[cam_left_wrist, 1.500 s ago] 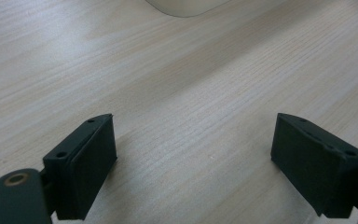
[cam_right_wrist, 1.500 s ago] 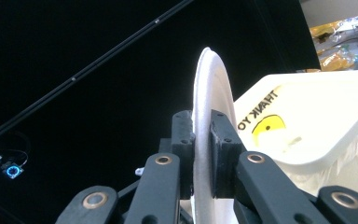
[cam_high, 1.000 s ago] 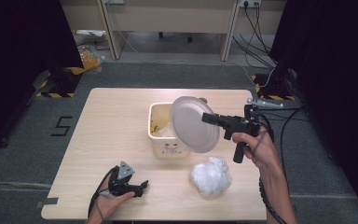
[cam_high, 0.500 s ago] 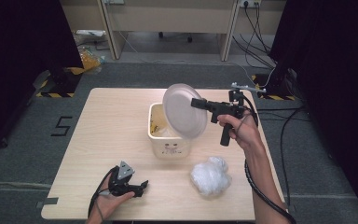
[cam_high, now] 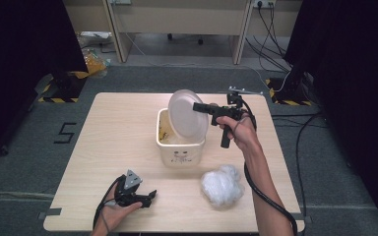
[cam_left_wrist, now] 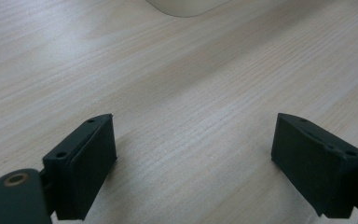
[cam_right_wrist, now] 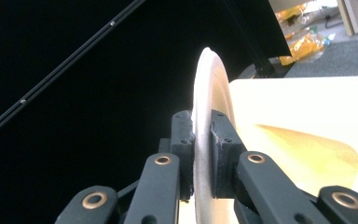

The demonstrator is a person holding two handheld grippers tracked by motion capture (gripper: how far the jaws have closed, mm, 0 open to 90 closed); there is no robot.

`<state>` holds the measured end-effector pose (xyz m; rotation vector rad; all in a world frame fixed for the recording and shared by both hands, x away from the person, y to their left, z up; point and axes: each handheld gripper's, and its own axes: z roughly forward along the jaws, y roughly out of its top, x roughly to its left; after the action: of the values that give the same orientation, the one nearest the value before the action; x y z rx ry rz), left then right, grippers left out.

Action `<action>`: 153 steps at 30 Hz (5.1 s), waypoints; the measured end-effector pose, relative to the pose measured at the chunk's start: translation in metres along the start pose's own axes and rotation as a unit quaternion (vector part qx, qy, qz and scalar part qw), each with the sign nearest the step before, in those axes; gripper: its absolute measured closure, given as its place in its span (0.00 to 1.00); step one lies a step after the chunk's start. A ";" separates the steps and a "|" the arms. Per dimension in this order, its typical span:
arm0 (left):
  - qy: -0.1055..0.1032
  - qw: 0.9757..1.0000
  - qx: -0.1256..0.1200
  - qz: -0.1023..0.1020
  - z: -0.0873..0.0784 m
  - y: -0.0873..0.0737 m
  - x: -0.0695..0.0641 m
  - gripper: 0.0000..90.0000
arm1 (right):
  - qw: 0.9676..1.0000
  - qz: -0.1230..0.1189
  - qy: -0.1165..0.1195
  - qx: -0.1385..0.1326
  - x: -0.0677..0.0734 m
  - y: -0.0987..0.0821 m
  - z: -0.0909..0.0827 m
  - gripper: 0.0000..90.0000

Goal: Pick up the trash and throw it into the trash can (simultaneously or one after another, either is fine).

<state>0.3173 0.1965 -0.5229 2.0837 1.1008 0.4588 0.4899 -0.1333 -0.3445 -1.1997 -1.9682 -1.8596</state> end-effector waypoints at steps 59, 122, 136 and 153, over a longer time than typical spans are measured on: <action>0.002 1.000 -0.001 -0.002 0.000 0.000 0.000 0.14 | 0.986 -0.085 -0.136 0.051 0.003 -0.084 -0.075 0.28; 0.002 1.000 0.000 -0.001 0.000 0.000 0.000 0.14 | 0.972 -0.139 -0.170 0.079 0.026 -0.149 -0.113 0.64; 0.002 1.000 -0.001 -0.002 0.000 0.000 0.000 0.14 | 0.972 -0.186 -0.132 0.055 0.064 -0.081 -0.092 0.65; 0.003 1.000 0.000 -0.001 0.000 0.000 0.000 0.14 | 0.968 -0.191 -0.141 0.086 0.056 -0.021 0.000 0.65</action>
<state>0.3169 0.1965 -0.5229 2.0832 1.1056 0.4645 0.4394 -0.1078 -0.3251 -1.1477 -2.6168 -1.6990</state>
